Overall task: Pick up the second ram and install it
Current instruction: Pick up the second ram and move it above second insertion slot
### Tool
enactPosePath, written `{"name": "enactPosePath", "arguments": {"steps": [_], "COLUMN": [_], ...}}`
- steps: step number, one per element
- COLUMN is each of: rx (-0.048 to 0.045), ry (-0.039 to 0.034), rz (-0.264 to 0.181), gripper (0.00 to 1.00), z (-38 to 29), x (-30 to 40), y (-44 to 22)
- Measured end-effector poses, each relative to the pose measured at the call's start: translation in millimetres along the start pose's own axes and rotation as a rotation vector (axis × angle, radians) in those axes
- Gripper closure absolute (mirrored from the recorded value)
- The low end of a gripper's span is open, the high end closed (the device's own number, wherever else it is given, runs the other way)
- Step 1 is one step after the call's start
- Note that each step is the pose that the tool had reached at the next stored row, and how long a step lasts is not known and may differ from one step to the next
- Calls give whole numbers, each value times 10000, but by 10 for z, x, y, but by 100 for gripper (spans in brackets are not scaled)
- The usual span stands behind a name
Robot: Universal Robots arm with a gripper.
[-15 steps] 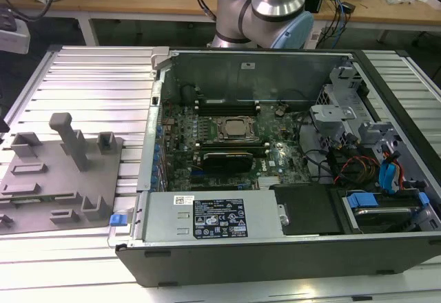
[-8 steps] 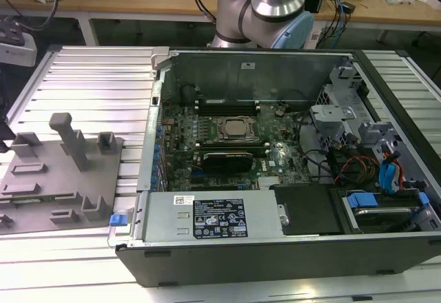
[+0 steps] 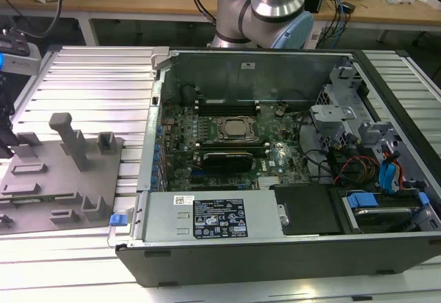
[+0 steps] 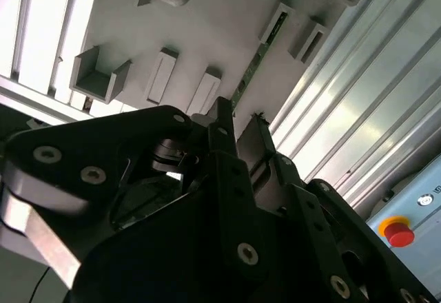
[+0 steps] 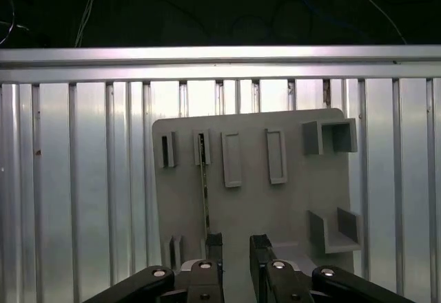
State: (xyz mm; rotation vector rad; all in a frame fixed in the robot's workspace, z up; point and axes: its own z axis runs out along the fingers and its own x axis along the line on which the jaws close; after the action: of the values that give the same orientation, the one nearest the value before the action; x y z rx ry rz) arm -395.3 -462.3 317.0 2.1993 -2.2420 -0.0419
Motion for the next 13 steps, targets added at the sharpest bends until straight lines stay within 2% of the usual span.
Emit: {"name": "enactPosePath", "arguments": {"steps": [4,13], "rx": [-1,0], "ry": [0,0], "rz": [0,0], "gripper": [70,70], "z": [95,229], "x": [6,15], "y": [-2,-5]}}
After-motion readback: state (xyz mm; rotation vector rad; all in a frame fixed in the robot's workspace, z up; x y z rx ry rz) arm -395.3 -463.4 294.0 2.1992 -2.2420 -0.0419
